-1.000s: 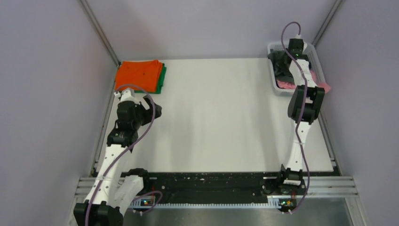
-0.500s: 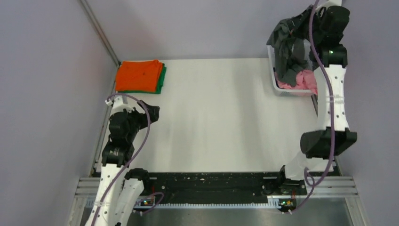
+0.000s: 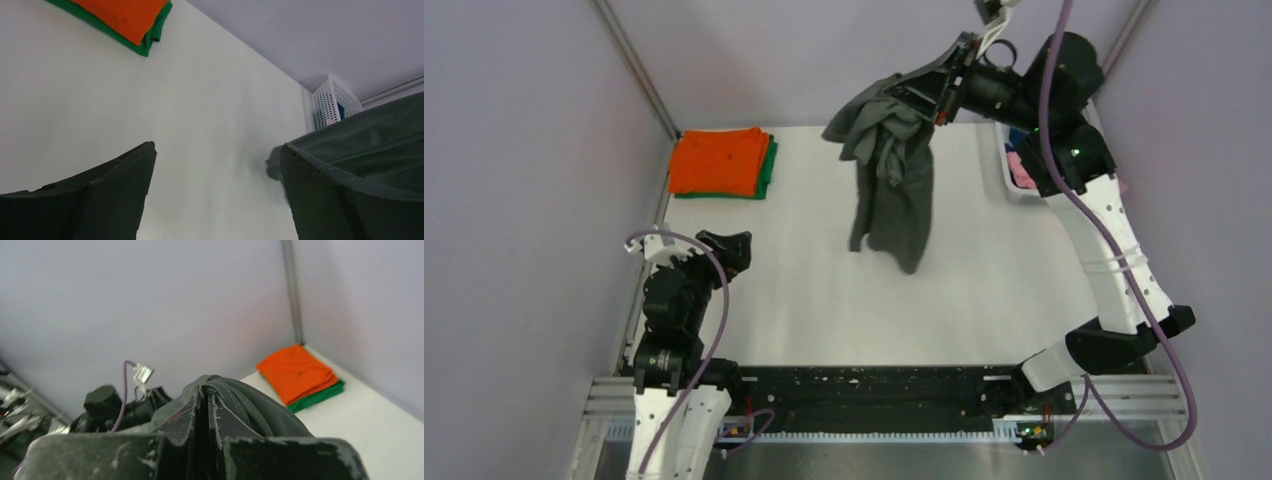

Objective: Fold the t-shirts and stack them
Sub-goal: Move the tshirt to the center of the board, then flatten out the tshirt

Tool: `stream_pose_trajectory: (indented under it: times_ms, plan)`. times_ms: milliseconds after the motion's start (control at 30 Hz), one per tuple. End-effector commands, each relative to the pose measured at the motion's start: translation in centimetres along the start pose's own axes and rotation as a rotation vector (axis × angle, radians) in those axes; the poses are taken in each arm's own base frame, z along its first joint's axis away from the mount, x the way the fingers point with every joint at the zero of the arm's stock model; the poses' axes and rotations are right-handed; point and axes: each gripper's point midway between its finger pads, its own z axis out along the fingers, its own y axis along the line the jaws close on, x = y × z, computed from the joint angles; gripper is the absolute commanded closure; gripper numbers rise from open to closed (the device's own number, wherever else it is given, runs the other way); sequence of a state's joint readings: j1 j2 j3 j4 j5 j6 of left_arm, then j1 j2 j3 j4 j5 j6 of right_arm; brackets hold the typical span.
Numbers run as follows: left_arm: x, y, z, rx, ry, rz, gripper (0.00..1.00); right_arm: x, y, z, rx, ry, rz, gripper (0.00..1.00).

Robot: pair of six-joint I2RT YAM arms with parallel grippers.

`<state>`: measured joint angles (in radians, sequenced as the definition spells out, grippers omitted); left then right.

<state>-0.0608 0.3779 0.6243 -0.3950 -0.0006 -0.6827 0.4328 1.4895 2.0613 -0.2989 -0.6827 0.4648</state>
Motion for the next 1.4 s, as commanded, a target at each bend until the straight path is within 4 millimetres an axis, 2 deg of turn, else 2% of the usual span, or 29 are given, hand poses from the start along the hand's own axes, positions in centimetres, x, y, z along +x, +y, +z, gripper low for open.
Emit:
stream_pose_trajectory:
  times_ms: [0, 67, 167, 233, 300, 367, 400, 433, 467, 500, 533, 567, 600, 633, 700, 733, 867, 1000, 1067, 1167, 1233, 1367]
  plan:
    - [-0.9, 0.1, -1.4, -0.019, -0.037, -0.017, 0.01, 4.0, 2.0, 1.0, -0.087, 0.078, -0.005, 1.00]
    - [-1.0, 0.4, -1.8, -0.046, -0.032, -0.015, 0.01, 7.0, -0.7, 0.2, 0.037, 0.116, -0.008, 1.00]
    - [-0.9, 1.6, -1.9, -0.123, -0.019, -0.027, 0.01, 12.3, -4.6, -2.8, 0.232, 0.193, 0.006, 1.00]
    - [-0.3, 2.5, -1.7, -0.176, 0.007, -0.028, 0.01, 17.0, -7.8, -5.9, 0.398, 0.248, 0.035, 1.00]
    - [0.7, 3.3, -1.3, -0.207, 0.049, -0.038, 0.01, 22.2, -11.2, -10.0, 0.579, 0.316, 0.059, 1.00]
    - [2.4, 3.7, -0.6, -0.209, 0.112, -0.044, 0.01, 27.3, -14.4, -14.6, 0.774, 0.396, 0.092, 0.93]
    - [3.5, 4.1, 0.0, -0.216, 0.156, -0.046, 0.01, 30.0, -15.5, -17.0, 0.861, 0.450, 0.118, 0.82]
    - [4.5, 4.4, 0.3, -0.223, 0.195, -0.041, 0.01, 32.1, -16.5, -19.3, 0.958, 0.500, 0.127, 0.65]
    - [5.5, 4.9, 0.6, -0.235, 0.234, -0.039, 0.01, 33.7, -17.3, -21.4, 1.053, 0.546, 0.133, 0.55]
    - [6.5, 5.5, 0.9, -0.254, 0.276, -0.038, 0.01, 34.6, -18.0, -23.4, 1.152, 0.579, 0.130, 0.50]
    - [7.6, 5.8, 1.1, -0.261, 0.325, -0.034, 0.01, 35.2, -18.4, -24.9, 1.227, 0.608, 0.130, 0.37]
    - [8.8, 6.1, 1.3, -0.261, 0.375, -0.039, 0.01, 35.3, -18.6, -26.0, 1.290, 0.626, 0.125, 0.07]
    - [9.8, 6.4, 1.4, -0.269, 0.413, -0.048, 0.01, 35.2, -18.8, -26.9, 1.341, 0.644, 0.119, 0.02]
    - [10.8, 7.0, 1.6, -0.285, 0.444, -0.061, 0.01, 35.0, -18.9, -27.4, 1.372, 0.651, 0.107, 0.01]
    - [12.3, 7.8, 2.1, -0.302, 0.482, -0.084, 0.01, 34.5, -18.9, -27.7, 1.396, 0.639, 0.099, 0.01]
    - [12.8, 8.1, 2.4, -0.307, 0.493, -0.088, 0.01, 34.4, -18.7, -27.2, 1.370, 0.628, 0.099, 0.01]
    - [13.7, 8.6, 3.6, -0.319, 0.516, -0.100, 0.05, 35.5, -16.9, -23.5, 1.156, 0.599, 0.101, 0.01]
    - [13.4, 9.6, 5.2, -0.368, 0.497, -0.064, 0.11, 36.9, -14.9, -20.0, 0.954, 0.581, 0.133, 0.01]
    - [13.4, 10.4, 6.0, -0.407, 0.501, -0.040, 0.17, 37.3, -14.2, -18.9, 0.896, 0.579, 0.150, 0.01]
    - [13.3, 12.0, 6.7, -0.488, 0.507, 0.006, 0.30, 37.4, -14.0, -18.4, 0.879, 0.570, 0.161, 0.01]
    - [13.9, 11.9, 7.0, -0.481, 0.548, 0.001, 0.36, 37.7, -13.7, -18.0, 0.858, 0.568, 0.166, 0.01]
    - [15.4, 10.4, 8.3, -0.390, 0.621, -0.041, 0.53, 38.7, -13.1, -17.1, 0.835, 0.588, 0.165, 0.03]
